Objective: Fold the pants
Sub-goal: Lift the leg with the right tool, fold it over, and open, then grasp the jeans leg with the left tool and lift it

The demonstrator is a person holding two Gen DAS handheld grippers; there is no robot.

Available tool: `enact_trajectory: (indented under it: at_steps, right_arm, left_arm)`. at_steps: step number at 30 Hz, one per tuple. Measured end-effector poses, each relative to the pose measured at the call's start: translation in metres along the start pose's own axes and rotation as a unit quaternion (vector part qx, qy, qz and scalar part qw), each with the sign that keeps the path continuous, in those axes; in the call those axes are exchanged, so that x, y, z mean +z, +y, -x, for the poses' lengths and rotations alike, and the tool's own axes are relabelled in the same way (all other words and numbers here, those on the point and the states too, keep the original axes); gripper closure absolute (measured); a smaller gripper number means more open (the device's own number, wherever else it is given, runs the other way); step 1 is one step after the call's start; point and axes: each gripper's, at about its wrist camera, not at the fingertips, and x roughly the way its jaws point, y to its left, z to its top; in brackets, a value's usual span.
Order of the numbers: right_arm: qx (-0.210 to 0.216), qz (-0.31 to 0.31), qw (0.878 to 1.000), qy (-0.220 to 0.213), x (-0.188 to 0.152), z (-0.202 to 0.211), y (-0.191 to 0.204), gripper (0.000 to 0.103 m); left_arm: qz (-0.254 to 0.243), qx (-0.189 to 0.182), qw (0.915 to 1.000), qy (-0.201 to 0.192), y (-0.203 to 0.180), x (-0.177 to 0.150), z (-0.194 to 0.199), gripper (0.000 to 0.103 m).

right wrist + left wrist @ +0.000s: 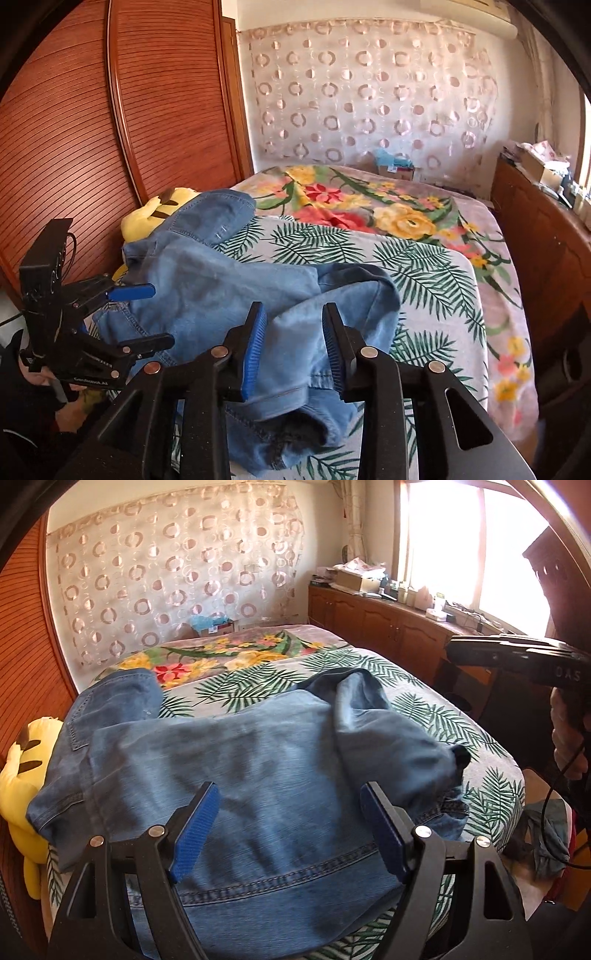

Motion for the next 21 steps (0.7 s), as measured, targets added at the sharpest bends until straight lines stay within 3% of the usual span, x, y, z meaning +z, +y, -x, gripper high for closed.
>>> enact_trajectory:
  at_steps: [5, 15, 21]
  right_arm:
    - [-0.024, -0.007, 1.000, 0.009, -0.008, -0.010, -0.006, 0.070]
    - [-0.047, -0.040, 0.997, 0.048, -0.028, -0.035, -0.031, 0.069]
    - [-0.039, -0.064, 0.994, 0.082, -0.036, -0.059, -0.043, 0.069]
  left_arm:
    - [-0.009, -0.011, 0.9999, 0.002, -0.010, 0.001, -0.003, 0.024]
    - [-0.044, -0.071, 0.9965, 0.008, -0.051, 0.008, -0.018, 0.024]
    - [-0.056, -0.072, 0.9949, 0.044, -0.062, 0.001, -0.044, 0.034]
